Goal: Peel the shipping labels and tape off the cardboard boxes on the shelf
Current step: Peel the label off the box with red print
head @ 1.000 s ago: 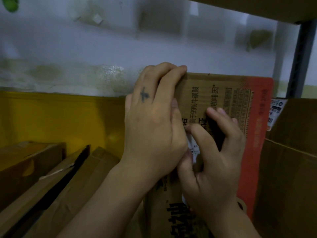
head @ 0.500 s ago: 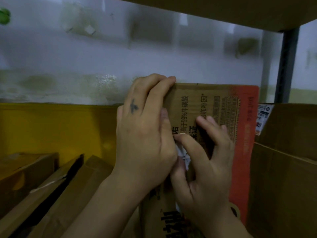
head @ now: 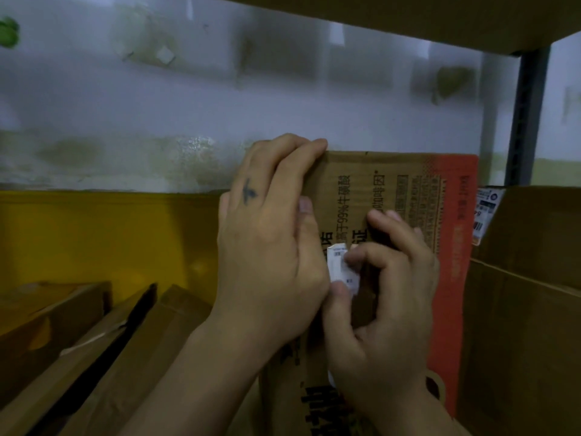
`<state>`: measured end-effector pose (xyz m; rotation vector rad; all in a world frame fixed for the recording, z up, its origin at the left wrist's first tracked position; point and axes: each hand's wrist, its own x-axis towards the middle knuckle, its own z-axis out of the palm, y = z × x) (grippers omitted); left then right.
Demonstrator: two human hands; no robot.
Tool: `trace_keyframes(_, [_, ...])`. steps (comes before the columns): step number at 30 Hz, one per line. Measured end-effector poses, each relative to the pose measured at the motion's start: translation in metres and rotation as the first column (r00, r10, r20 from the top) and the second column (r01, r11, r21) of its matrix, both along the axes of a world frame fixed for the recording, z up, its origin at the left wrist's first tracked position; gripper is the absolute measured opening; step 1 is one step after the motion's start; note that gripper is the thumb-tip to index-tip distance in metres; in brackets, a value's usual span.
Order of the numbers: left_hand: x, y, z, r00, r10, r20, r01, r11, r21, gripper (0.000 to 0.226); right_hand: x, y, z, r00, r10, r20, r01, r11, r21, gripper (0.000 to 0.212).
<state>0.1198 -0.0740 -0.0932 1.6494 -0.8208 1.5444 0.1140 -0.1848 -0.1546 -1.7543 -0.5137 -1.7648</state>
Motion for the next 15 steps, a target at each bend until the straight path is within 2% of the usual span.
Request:
trace_keyframes(3, [-0.003,0.001,0.004,0.999,-0.026,-0.020,0.026,0.999,-0.024,0.044,-0.003,0.006,0.005,0.998,0.053,-0.023,-0.048,0.987,0.154,0.055])
trace_keyframes(5, [-0.005,0.003,0.006,0.999,-0.029,-0.027,0.029,1.000,-0.012,0.043,-0.005,0.009,0.009,0.996,0.077,-0.048,-0.063,0.968,0.243,0.066])
trace_keyframes(8, [-0.007,0.004,0.009,0.999,-0.020,-0.031,0.021,1.000,0.011,0.043,-0.006,0.007,0.012,0.992,0.105,-0.076,-0.079,0.954,0.290,0.068])
trace_keyframes(15, [-0.010,0.006,0.011,0.998,-0.050,-0.047,0.051,0.999,0.012,0.040,-0.006,0.007,0.015,0.990,0.119,-0.073,-0.092,0.950,0.298,0.056])
